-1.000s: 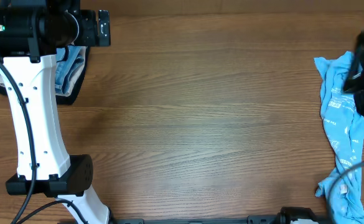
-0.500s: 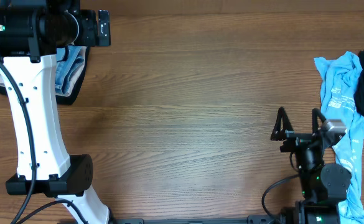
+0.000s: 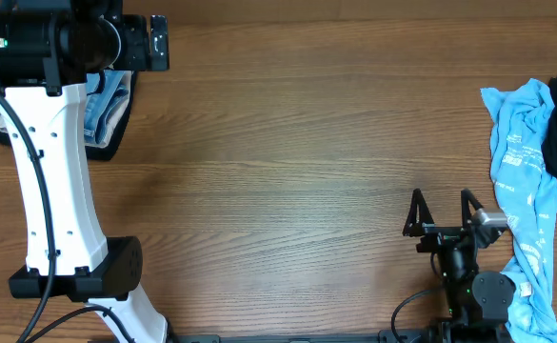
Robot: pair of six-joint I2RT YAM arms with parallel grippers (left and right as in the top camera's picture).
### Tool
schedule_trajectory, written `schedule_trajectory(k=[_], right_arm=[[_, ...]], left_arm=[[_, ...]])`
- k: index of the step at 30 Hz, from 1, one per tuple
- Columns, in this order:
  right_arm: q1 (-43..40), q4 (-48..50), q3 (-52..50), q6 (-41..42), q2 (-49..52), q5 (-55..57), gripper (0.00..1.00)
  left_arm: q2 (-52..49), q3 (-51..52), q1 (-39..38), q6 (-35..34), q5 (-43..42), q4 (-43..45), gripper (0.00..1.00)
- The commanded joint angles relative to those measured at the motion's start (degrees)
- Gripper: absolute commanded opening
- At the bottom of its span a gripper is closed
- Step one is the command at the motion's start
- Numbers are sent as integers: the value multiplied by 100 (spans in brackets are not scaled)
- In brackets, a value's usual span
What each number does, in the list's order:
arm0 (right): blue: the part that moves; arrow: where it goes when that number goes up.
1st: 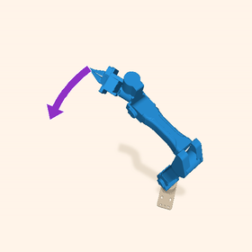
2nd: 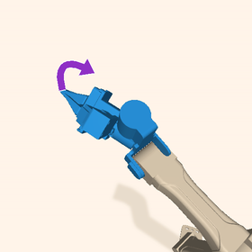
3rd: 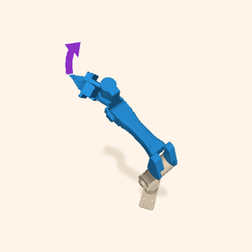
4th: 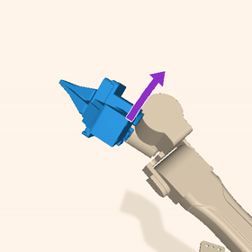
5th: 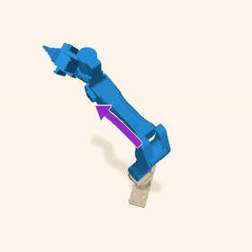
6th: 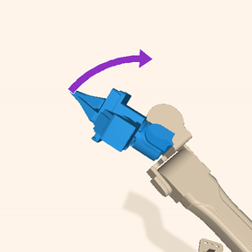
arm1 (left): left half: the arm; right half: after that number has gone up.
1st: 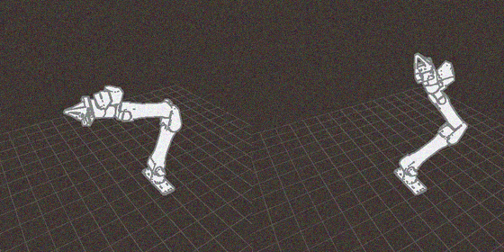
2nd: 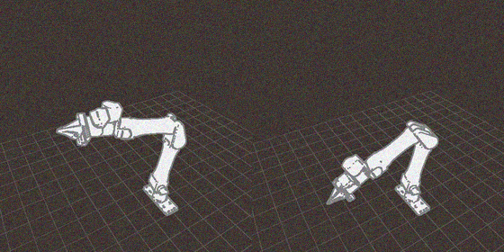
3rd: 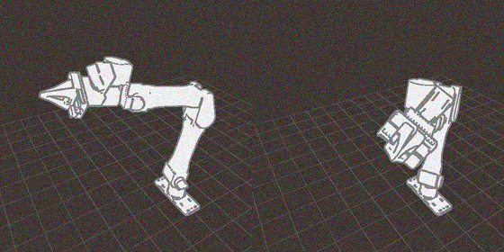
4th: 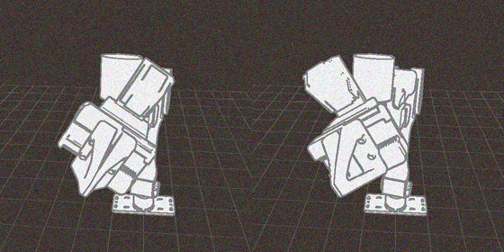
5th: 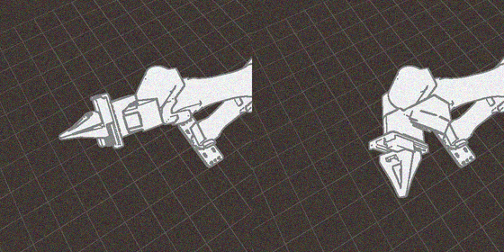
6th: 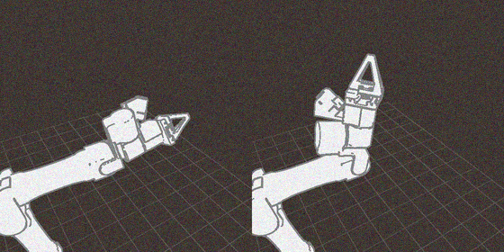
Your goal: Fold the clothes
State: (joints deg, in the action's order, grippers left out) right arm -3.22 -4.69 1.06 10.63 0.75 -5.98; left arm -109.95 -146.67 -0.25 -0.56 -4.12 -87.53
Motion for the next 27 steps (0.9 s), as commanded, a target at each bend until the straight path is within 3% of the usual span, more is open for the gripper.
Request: schedule_trajectory(k=[1,27], right_arm=[[17,55,-61,-13,-59,-15,100],[17,52,-61,-13,-59,-11,100]], left_arm=[[-31,-59,22,-76,-37,9,100],[96,-55,22,-94,-39,160,100]])
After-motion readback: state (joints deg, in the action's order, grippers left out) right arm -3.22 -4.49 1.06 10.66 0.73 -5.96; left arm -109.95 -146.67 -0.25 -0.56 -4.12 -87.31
